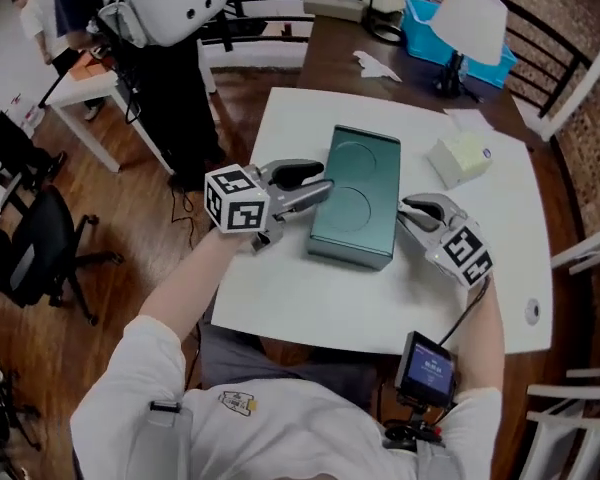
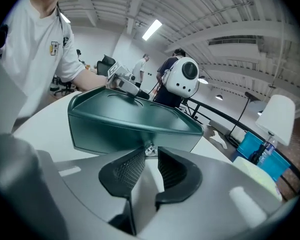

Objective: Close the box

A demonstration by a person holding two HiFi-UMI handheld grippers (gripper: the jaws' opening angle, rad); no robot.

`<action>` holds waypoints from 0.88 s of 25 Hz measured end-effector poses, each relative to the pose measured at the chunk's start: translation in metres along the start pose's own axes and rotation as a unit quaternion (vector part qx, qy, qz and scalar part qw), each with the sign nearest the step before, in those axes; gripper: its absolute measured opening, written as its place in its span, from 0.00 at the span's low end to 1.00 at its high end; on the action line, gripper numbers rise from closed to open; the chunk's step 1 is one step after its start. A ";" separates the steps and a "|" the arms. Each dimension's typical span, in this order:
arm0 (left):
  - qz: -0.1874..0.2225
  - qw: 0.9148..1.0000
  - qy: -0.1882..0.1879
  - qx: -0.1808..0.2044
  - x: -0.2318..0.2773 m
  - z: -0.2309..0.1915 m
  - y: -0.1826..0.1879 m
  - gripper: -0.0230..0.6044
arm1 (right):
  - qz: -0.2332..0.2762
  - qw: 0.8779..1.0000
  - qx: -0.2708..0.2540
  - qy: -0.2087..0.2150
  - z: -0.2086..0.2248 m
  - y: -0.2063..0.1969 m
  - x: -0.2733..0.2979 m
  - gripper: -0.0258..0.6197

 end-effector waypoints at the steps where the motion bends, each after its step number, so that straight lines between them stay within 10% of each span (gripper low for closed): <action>1: 0.009 1.000 0.007 0.010 -0.003 0.000 0.003 0.30 | 0.015 1.000 0.018 -0.008 0.002 0.001 -0.006 0.16; 9: 0.007 0.996 0.036 0.087 -0.061 0.060 -0.014 0.18 | 0.177 0.961 0.212 0.001 -0.054 0.017 -0.072 0.05; 12: -0.009 0.994 0.045 0.102 -0.070 0.076 -0.024 0.04 | 0.196 0.954 0.227 0.003 -0.067 0.020 -0.080 0.04; 22: -0.038 0.992 0.074 0.094 -0.074 0.079 -0.034 0.03 | 0.194 0.954 0.230 0.011 -0.070 0.021 -0.080 0.04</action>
Point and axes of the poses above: the fingertips, and each gripper's own axes: x forward along the fingers, z to its right, y out of its top, the point moved 3 cm from there along -x, backward along the fingers, and after that the axes turned 1 degree about y, right-handed, at the moved point
